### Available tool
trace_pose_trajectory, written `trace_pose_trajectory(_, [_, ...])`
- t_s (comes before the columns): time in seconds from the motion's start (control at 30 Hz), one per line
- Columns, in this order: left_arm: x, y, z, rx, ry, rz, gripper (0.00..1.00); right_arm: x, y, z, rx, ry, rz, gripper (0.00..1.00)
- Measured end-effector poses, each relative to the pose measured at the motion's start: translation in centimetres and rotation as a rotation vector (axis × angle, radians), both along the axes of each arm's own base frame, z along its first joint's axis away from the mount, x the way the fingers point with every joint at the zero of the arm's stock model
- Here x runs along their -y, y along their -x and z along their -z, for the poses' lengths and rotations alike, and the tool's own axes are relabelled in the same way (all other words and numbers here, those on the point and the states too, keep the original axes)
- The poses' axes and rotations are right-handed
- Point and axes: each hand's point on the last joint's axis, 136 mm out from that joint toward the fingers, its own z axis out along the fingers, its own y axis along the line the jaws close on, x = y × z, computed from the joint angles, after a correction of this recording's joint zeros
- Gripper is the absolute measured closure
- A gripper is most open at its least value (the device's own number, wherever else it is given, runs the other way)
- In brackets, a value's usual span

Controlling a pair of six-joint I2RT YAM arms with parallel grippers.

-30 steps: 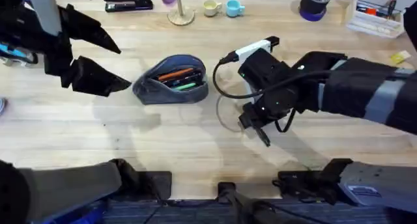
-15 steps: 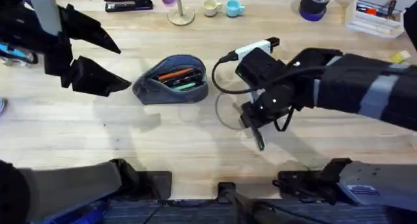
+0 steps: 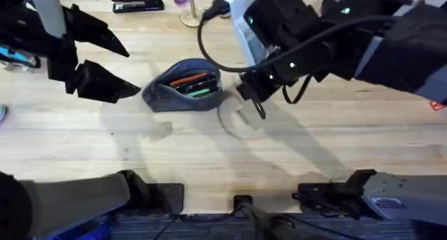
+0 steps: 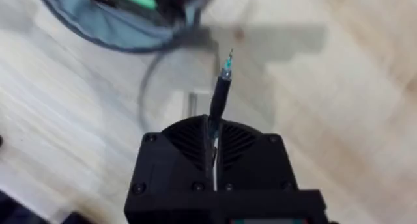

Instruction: Unzip the bag, pick up the pens from the table one at a time and place them inside, then zip the bag closed.

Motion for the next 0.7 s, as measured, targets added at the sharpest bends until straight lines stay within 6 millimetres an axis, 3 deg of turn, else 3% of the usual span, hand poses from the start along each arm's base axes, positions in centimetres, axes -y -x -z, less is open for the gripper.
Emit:
trace_pose_trajectory(0.17, [0.0,0.0,0.0,0.000,0.000,0.000,0.006,-1.7,-2.0,-1.4,0.135,-0.017,-0.157,0.970])
trace_pose_trajectory(0.23, [0.0,0.0,0.0,0.000,0.000,0.000,0.007,-3.3,-3.4,-2.8,0.246,-0.043,-0.268,0.970])
trace_pose_trajectory(0.53, [0.0,0.0,0.0,0.000,0.000,0.000,0.007,-7.0,-1.3,-3.9,0.326,-0.128,-0.697,0.970])
trace_pose_trajectory(0.7, [0.0,0.0,0.0,0.000,0.000,0.000,0.007,-8.3,-1.5,-2.7,0.371,-0.112,-0.851,0.970])
